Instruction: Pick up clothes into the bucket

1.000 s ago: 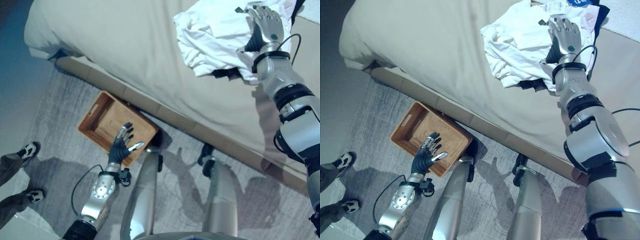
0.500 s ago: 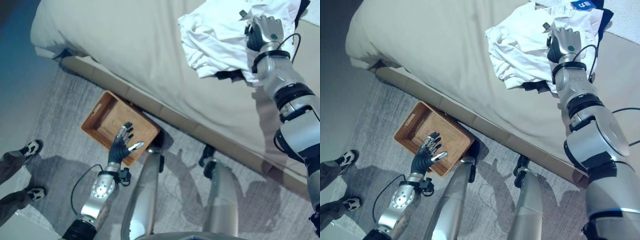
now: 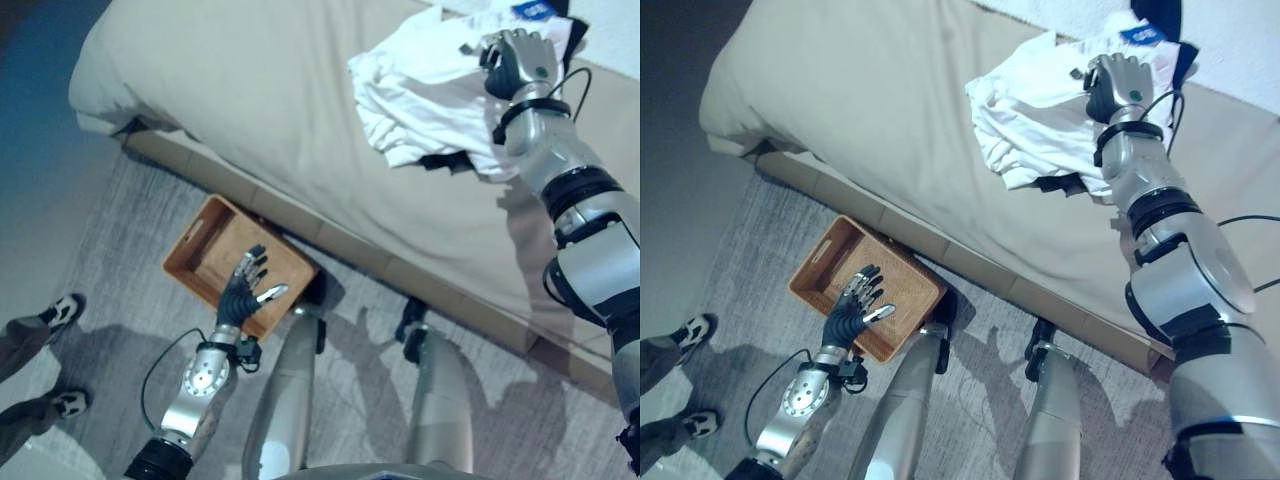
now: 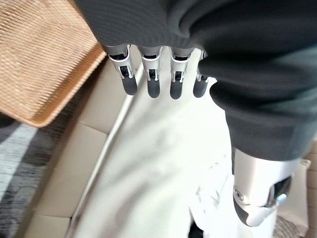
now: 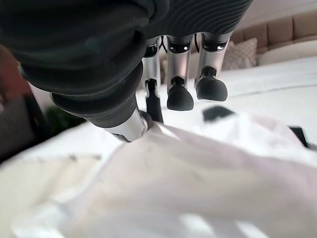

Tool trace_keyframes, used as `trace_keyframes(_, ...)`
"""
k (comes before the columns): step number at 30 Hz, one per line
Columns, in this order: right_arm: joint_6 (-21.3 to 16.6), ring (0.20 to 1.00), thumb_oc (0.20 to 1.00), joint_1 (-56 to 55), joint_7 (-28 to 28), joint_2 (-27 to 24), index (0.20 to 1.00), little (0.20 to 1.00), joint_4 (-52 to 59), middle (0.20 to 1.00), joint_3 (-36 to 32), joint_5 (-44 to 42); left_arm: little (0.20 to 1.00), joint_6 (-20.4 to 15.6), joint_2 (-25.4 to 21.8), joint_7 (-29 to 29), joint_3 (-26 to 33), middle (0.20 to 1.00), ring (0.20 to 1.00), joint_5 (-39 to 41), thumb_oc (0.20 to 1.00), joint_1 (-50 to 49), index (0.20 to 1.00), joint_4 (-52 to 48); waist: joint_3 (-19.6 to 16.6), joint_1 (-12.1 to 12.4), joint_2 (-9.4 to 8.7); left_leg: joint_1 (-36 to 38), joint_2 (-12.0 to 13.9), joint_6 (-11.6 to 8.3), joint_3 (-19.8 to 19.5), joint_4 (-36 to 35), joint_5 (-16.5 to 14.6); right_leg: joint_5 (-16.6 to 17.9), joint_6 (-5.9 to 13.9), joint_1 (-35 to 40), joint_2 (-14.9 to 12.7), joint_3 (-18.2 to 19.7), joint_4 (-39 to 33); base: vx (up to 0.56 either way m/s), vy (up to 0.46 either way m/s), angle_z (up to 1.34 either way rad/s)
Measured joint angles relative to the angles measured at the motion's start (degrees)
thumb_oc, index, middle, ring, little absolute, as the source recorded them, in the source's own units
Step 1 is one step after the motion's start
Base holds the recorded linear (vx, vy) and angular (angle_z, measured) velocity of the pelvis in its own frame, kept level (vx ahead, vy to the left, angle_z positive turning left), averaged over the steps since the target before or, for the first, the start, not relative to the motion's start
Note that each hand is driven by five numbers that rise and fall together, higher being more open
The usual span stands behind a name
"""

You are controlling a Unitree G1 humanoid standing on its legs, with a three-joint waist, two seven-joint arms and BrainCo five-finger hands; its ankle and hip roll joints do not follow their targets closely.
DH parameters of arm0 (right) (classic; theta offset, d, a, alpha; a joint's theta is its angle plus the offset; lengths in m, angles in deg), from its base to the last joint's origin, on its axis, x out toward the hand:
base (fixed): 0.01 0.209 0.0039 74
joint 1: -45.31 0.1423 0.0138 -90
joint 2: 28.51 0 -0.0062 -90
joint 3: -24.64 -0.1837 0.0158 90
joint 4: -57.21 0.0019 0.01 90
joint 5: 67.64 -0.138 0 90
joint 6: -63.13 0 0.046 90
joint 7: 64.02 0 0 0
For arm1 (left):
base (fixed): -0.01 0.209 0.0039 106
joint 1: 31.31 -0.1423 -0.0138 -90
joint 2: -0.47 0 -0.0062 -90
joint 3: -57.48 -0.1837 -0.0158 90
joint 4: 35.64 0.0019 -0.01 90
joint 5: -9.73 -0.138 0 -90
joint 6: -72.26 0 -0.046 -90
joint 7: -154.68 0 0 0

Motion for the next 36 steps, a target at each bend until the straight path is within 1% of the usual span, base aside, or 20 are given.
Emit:
trace_keyframes(1,-0.04,0.200,0.200,-0.17,0.00,-0.10,0.200,0.200,1.00,0.200,-0.29,-0.30,1.000,0.00,0.00,-0.02,0.02,1.000,1.000,0.00,1.000,0.03,1.000,-0.04,-0.01,-0.15,0.00,0.46,0.09,0.00,0.04,-0.24,0.00,0.08,0.05,0.48,0.10,0.01,-0.38,0.02,-0.007,-0.06)
trace_keyframes(2,-0.11,0.200,0.200,-1.50,0.05,-0.66,0.200,0.200,5.30,0.200,-2.20,-1.88,1.000,0.01,0.00,-0.04,0.06,1.000,1.000,0.01,1.000,0.10,1.000,-0.04,-0.02,-0.31,0.00,1.21,0.39,0.00,0.12,-0.72,0.00,0.21,0.18,1.36,0.42,-0.04,-1.11,0.03,-0.018,-0.06)
trace_keyframes(4,-0.90,0.200,0.200,-2.09,-0.08,-0.64,0.200,0.200,8.14,0.200,-3.37,-2.97,1.000,0.01,-0.06,-0.04,0.13,1.000,1.000,0.00,1.000,0.12,1.000,-0.01,-0.19,-0.69,-0.16,1.96,0.57,0.00,0.19,-1.31,0.03,0.41,0.10,2.01,0.64,-0.10,-1.55,0.03,-0.013,-0.03)
trace_keyframes(5,-1.21,0.200,0.200,-3.85,-0.06,-0.82,0.200,0.200,12.68,0.200,-5.79,-4.85,1.000,0.01,0.03,-0.06,0.26,1.000,1.000,0.00,1.000,0.01,1.000,0.10,-0.29,-1.24,-0.22,2.85,0.58,0.15,0.14,-2.10,0.21,0.45,0.09,2.89,0.66,-0.35,-2.21,0.00,0.000,0.00)
trace_keyframes(8,-2.45,0.200,0.200,-6.90,-0.10,-1.01,0.200,0.200,18.67,0.200,-7.07,-6.72,1.000,0.04,0.07,-0.10,0.31,1.000,1.000,0.00,1.000,0.13,1.000,1.53,-0.45,-1.86,-0.46,5.68,0.76,0.03,0.38,-3.93,0.80,1.01,0.21,5.56,0.94,-0.46,-3.89,0.05,-0.011,-0.04)
trace_keyframes(9,-2.78,0.200,0.200,-9.16,-0.07,-1.75,0.200,0.200,21.79,0.200,-8.12,-7.64,1.000,0.05,0.10,-0.20,0.65,1.000,1.000,-0.01,1.000,-0.03,1.000,1.79,-0.47,-1.55,-0.50,7.15,0.88,0.08,0.51,-4.86,0.86,1.22,0.22,6.99,1.01,-0.52,-4.86,0.03,-0.008,-0.06)
trace_keyframes(10,-2.84,0.200,0.200,-9.91,-0.08,-2.09,0.200,0.200,22.89,0.200,-8.19,-7.90,1.000,0.07,0.09,-0.22,0.96,1.000,1.000,0.00,1.000,-0.13,1.000,1.86,-0.54,-2.08,-0.63,7.79,0.94,0.07,0.64,-5.14,0.86,1.23,0.21,7.59,1.10,-0.52,-5.17,0.10,-0.023,-0.06)
trace_keyframes(11,-3.41,0.200,0.200,-11.67,-0.01,-2.93,0.200,0.200,25.40,0.200,-8.98,-8.41,1.000,0.08,0.18,-0.28,1.64,1.000,1.000,0.02,1.000,-0.15,1.000,2.12,-0.63,-1.73,-0.80,9.16,1.01,0.18,0.77,-5.92,0.99,1.50,0.25,8.89,1.35,-0.54,-6.12,0.06,-0.016,-0.07)
trace_keyframes(12,-3.87,0.200,0.200,-13.41,0.23,-3.19,0.200,0.200,27.45,0.200,-10.62,-9.44,1.000,0.10,0.27,-0.41,2.18,1.000,1.000,0.34,1.000,-0.09,1.000,2.54,-0.70,-2.33,-0.95,10.68,1.25,0.18,1.01,-6.73,0.99,1.69,0.39,10.55,1.58,-0.58,-7.25,0.12,-0.032,-0.11)
trace_keyframes(13,-4.51,0.200,0.200,-14.97,0.27,-3.25,0.200,0.200,29.10,0.200,-11.97,-10.45,1.000,0.05,0.17,-0.65,2.42,1.000,1.000,0.40,1.000,-0.09,1.000,3.38,-0.86,-1.85,-1.23,12.24,1.35,0.24,1.25,-7.46,1.05,2.04,0.50,12.01,1.67,-0.57,-8.17,0.05,-0.017,-0.11)
trace_keyframes(15,-5.24,0.200,0.200,-16.10,0.73,-4.06,0.200,0.200,31.05,0.200,-12.71,-11.39,1.000,0.11,0.16,-0.90,2.52,1.000,1.000,0.42,1.000,-0.11,1.000,3.89,-0.99,-2.65,-1.45,14.24,1.45,0.25,1.31,-8.50,1.05,2.12,0.63,14.17,1.82,-0.72,-9.42,0.10,-0.030,-0.03)
trace_keyframes(17,-6.58,0.200,0.200,-19.51,1.42,-5.27,0.200,0.200,34.87,0.200,-15.58,-13.93,1.000,0.44,0.28,-1.82,2.51,1.000,1.000,0.41,1.000,-0.12,1.000,4.17,-1.16,-3.15,-1.85,17.68,1.61,0.29,1.31,-10.21,1.12,2.49,0.85,17.81,2.12,-1.08,-11.46,0.08,-0.011,-0.02)
trace_keyframes(19,-7.31,0.200,0.200,-20.50,1.80,-5.51,0.200,0.200,35.66,0.200,-16.84,-15.38,1.000,0.47,0.21,-2.12,2.61,1.000,1.000,0.41,1.000,-0.15,1.000,4.24,-1.47,-3.35,-2.27,19.58,1.73,0.32,1.52,-10.99,1.12,2.60,0.83,19.66,2.27,-1.06,-12.46,0.05,0.000,-0.06)
trace_keyframes(21,-7.73,0.200,0.200,-21.41,2.84,-7.26,0.200,0.200,37.92,0.200,-18.17,-17.17,1.000,0.74,0.37,-2.75,3.55,1.000,1.000,0.39,1.000,0.11,1.000,4.40,-1.77,-3.30,-2.72,22.11,2.11,0.33,1.55,-12.92,1.43,3.24,0.98,22.28,2.79,-1.33,-14.72,0.14,-0.023,-0.03)
trace_keyframes(26,-8.92,0.200,0.200,-23.34,4.50,-7.78,0.200,0.200,40.66,0.200,-21.37,-19.82,1.000,1.21,0.82,-3.60,4.48,1.000,1.000,0.39,1.000,-0.68,1.000,6.00,-2.81,-3.28,-3.43,28.70,2.54,0.34,1.60,-16.68,1.73,4.08,1.21,29.47,3.69,-2.19,-19.59,0.10,-0.008,0.00)
trace_keyframes(31,-9.53,0.200,0.200,-26.96,5.82,-8.78,0.200,0.200,44.30,0.200,-24.50,-21.18,1.000,2.26,1.33,-4.48,5.04,1.000,1.000,0.34,1.000,-0.83,1.000,6.06,-4.13,-3.72,-4.25,34.30,2.77,0.04,1.65,-19.76,2.17,6.07,1.52,36.61,4.60,-3.27,-25.87,0.09,-0.005,0.00)
trace_keyframes(33,-9.91,0.200,0.200,-29.91,7.19,-8.94,0.200,0.200,46.14,0.200,-25.59,-21.20,1.000,2.40,1.44,-4.56,6.56,1.000,1.000,0.16,1.000,-1.72,1.000,6.06,-6.07,-4.52,-4.96,36.77,2.82,-0.03,1.82,-21.55,2.24,7.19,1.70,39.84,5.07,-3.68,-29.36,0.10,-0.002,-0.02)
trace_keyframes(36,-10.03,0.200,0.200,-33.72,9.16,-9.14,0.200,0.200,48.57,0.200,-26.31,-22.48,1.000,3.09,1.77,-4.60,6.89,1.000,1.000,-0.17,1.000,-1.99,1.000,6.06,-7.91,-4.81,-5.38,40.25,2.86,-0.05,2.87,-23.31,2.21,8.22,1.87,43.56,5.61,-3.47,-32.61,0.09,0.005,-0.12)
